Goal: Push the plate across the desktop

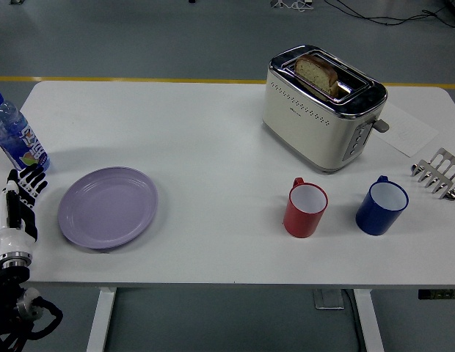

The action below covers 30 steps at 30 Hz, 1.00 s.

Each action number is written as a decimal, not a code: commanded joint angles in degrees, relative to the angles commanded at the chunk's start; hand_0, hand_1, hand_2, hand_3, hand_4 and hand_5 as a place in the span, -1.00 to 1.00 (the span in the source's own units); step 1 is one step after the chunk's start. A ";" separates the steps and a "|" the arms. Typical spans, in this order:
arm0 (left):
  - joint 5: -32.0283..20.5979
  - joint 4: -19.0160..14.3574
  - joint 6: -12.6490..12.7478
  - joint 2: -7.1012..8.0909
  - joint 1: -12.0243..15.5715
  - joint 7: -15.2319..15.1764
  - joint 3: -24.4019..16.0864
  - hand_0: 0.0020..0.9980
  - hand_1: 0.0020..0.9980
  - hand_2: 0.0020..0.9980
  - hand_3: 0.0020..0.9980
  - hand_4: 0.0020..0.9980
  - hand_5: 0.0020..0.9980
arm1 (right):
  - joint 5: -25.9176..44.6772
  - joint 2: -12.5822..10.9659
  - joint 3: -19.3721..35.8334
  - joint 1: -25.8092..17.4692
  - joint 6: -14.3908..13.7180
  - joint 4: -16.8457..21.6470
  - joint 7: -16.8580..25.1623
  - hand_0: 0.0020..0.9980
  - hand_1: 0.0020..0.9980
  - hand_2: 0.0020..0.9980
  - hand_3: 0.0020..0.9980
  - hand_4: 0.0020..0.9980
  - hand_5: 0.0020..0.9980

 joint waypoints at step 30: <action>-4.83 -0.04 2.05 -3.89 -3.49 0.00 8.41 0.56 0.57 0.52 0.34 -0.09 1.00 | 0.10 0.35 -0.51 0.29 0.07 0.00 -0.04 0.21 0.03 0.17 0.15 -0.28 -0.50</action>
